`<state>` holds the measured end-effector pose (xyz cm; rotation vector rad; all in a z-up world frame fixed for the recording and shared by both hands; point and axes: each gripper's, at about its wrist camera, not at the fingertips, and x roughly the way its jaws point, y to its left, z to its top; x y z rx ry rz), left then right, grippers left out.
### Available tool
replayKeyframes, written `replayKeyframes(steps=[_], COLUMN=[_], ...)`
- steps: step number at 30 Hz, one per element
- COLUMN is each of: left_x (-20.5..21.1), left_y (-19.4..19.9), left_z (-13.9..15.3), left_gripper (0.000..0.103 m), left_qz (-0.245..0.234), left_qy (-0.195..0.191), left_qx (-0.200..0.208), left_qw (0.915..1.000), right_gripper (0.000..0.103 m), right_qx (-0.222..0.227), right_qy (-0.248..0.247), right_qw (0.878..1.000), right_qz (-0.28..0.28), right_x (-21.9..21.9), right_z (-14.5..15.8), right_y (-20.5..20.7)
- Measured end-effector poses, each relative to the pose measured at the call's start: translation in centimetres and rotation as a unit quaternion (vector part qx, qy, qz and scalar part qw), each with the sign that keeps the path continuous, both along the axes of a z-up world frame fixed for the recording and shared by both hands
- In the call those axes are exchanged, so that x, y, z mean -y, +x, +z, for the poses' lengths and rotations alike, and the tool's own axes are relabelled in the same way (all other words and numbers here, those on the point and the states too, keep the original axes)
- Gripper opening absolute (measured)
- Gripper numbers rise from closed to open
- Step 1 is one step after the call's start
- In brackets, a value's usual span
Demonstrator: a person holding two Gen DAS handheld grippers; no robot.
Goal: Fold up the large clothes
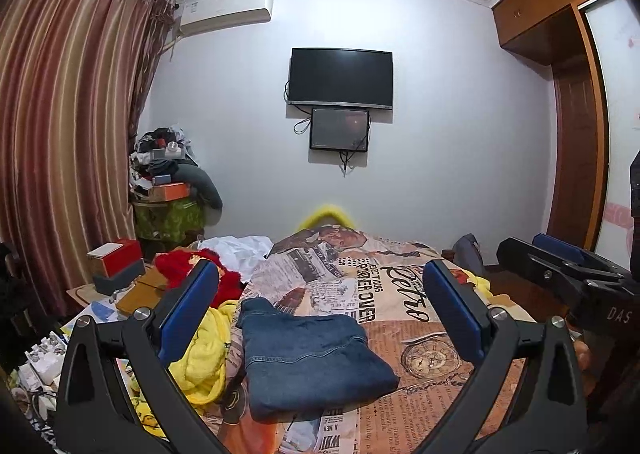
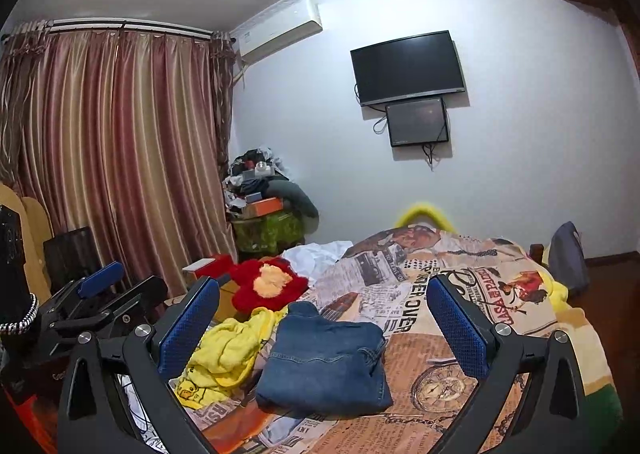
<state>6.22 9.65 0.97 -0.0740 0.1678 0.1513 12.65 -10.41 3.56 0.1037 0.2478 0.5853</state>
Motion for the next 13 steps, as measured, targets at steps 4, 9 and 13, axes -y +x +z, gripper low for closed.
replayKeyframes(steps=[4, 9, 13], left_x=[-0.01, -0.14, -0.19], left_y=[0.13, 0.34, 0.56], left_z=[0.07, -0.01, -0.09], left_gripper=[0.103, 0.103, 0.103], left_qz=[0.000, -0.001, -0.003], left_qy=[-0.002, -0.008, -0.010], left_qx=[-0.001, -0.006, -0.010], left_qw=[1.0000, 0.9999, 0.9999], right_gripper=[0.103, 0.103, 0.103], right_qx=[-0.002, -0.005, -0.008], right_qy=[0.001, 0.001, 0.003], right_qw=[1.000, 1.000, 1.000], right_qz=[-0.006, -0.010, -0.012], right_x=[-0.30, -0.63, -0.96], right_z=[-0.04, -0.11, -0.22], right_y=[-0.03, 0.02, 0.06])
